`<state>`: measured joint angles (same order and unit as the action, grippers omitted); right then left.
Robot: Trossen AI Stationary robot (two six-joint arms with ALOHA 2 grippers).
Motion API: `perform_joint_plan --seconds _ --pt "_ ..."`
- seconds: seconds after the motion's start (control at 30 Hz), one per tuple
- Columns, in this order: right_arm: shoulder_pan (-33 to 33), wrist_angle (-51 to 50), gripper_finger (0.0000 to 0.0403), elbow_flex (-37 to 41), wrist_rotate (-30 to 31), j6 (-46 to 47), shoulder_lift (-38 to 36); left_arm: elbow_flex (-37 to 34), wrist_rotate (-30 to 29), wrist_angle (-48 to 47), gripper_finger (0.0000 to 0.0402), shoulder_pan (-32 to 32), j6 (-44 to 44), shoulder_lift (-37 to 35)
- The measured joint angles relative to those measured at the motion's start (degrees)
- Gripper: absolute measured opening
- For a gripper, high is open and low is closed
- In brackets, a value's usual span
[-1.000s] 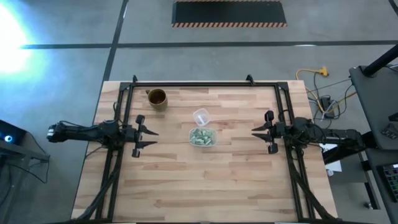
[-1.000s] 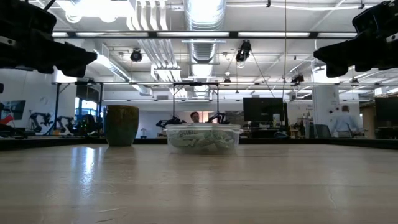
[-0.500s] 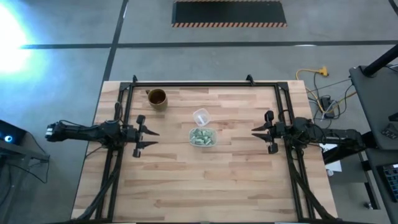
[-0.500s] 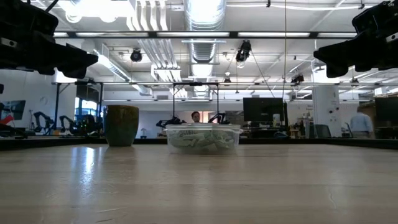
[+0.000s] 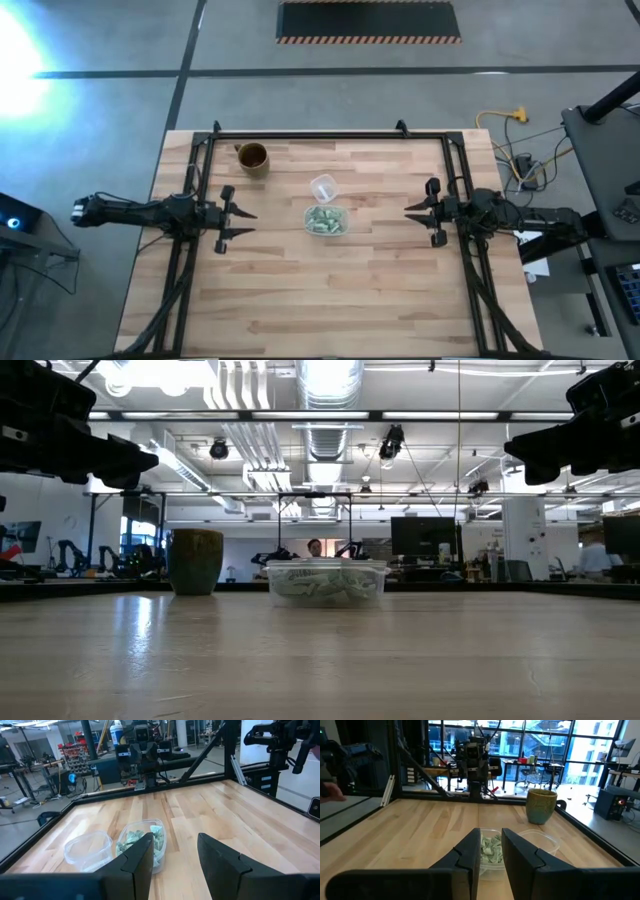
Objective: Pick and place Stevia / Truvia into bins
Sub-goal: Return to Home Position
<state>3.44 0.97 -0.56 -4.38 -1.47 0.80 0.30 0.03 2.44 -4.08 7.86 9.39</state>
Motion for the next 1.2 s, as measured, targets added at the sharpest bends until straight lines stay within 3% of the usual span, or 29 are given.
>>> perform_joint_plan --seconds 0.13,0.3,0.4,1.07,1.2 --pt "0.0 0.0 0.0068 0.0 0.5 0.0 0.0 0.0 0.0 0.0 0.0137 0.0 0.0 0.0" --pt "0.0 1.2 0.0068 0.0 12.8 -1.5 0.7 0.0 0.0 0.0 0.0137 0.0 0.0 0.0" --pt "0.0 1.3 0.0068 0.0 16.4 -1.9 0.8 0.0 0.0 0.1 0.0137 0.0 0.0 0.0" --pt "-0.1 1.4 0.0068 0.0 16.2 -2.5 0.8 0.0 0.0 0.1 0.0137 0.0 0.0 -0.1" --pt "-0.1 0.6 0.0068 0.0 9.7 -1.5 0.8 0.0 0.0 0.1 0.0137 0.0 0.0 0.0"
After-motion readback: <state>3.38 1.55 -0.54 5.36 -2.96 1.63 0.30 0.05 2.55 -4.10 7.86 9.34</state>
